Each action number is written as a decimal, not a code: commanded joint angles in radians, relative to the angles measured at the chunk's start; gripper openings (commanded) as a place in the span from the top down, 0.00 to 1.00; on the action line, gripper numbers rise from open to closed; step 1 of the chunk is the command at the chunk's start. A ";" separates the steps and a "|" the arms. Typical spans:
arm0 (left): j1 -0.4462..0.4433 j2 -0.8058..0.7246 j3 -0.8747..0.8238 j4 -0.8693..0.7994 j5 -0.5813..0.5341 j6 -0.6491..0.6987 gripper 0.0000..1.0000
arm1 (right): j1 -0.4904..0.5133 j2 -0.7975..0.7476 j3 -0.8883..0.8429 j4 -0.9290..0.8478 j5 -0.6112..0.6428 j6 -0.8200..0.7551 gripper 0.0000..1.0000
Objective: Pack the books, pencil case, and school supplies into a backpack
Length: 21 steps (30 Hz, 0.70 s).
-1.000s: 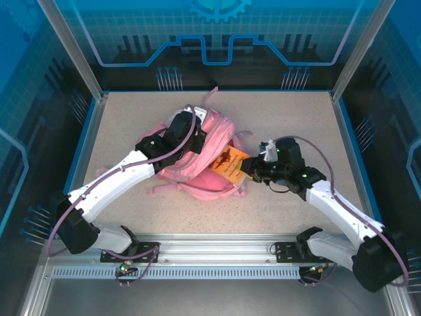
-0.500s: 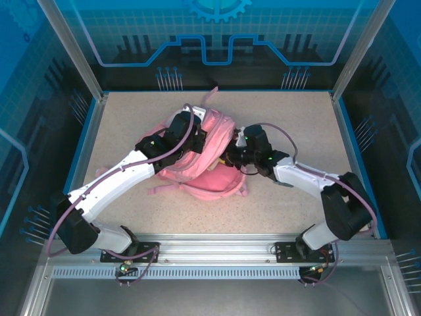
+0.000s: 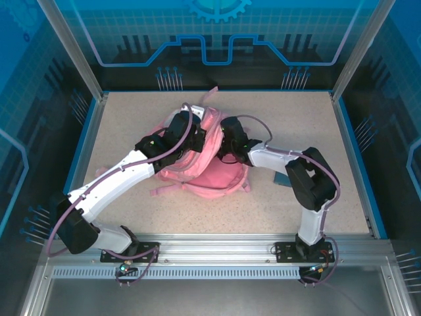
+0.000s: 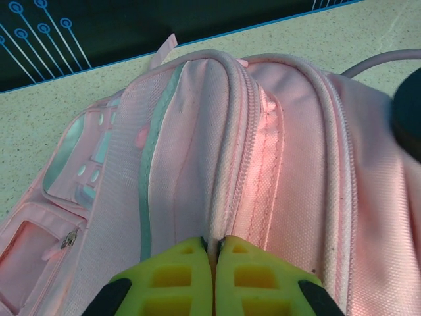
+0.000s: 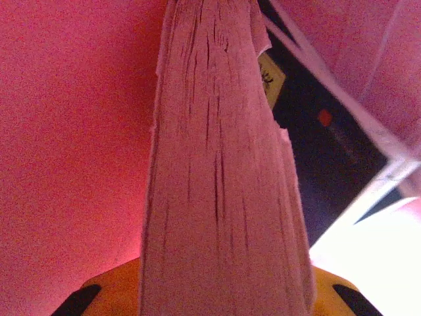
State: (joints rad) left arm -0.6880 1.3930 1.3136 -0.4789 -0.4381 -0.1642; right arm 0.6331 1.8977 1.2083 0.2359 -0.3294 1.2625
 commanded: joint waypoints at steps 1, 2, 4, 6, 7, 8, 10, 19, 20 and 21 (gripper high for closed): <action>-0.009 -0.051 0.044 0.148 0.009 -0.031 0.98 | 0.034 0.075 0.053 0.073 -0.051 0.025 0.75; -0.009 -0.052 0.042 0.146 0.009 -0.031 0.98 | 0.034 0.084 0.054 0.083 -0.056 0.033 0.71; -0.008 -0.052 0.043 0.139 0.006 -0.031 0.98 | 0.031 0.082 0.049 0.081 -0.054 0.032 0.61; -0.007 -0.054 0.042 0.134 0.003 -0.028 0.98 | 0.027 0.062 0.032 0.067 -0.048 0.024 0.48; -0.007 -0.055 0.041 0.132 0.001 -0.026 0.98 | 0.023 0.044 0.016 0.061 -0.044 0.019 0.43; -0.007 -0.054 0.039 0.131 0.001 -0.025 0.98 | 0.016 0.026 -0.001 0.051 -0.042 0.014 0.39; -0.005 -0.054 0.036 0.128 0.001 -0.026 0.98 | 0.002 -0.020 -0.045 0.044 -0.043 0.004 0.36; 0.001 -0.037 0.002 0.129 0.036 -0.027 0.98 | -0.111 -0.321 -0.312 -0.039 -0.023 -0.030 0.36; 0.002 -0.030 -0.001 0.128 0.049 -0.026 0.98 | -0.126 -0.357 -0.345 -0.054 -0.018 -0.034 0.36; 0.003 -0.024 -0.003 0.130 0.063 -0.022 0.98 | -0.141 -0.390 -0.373 -0.068 -0.017 -0.038 0.37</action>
State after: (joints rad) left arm -0.6827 1.3930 1.3052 -0.4858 -0.4137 -0.1822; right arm 0.5228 1.5860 0.8951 0.2180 -0.3515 1.2537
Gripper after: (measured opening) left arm 0.063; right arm 0.637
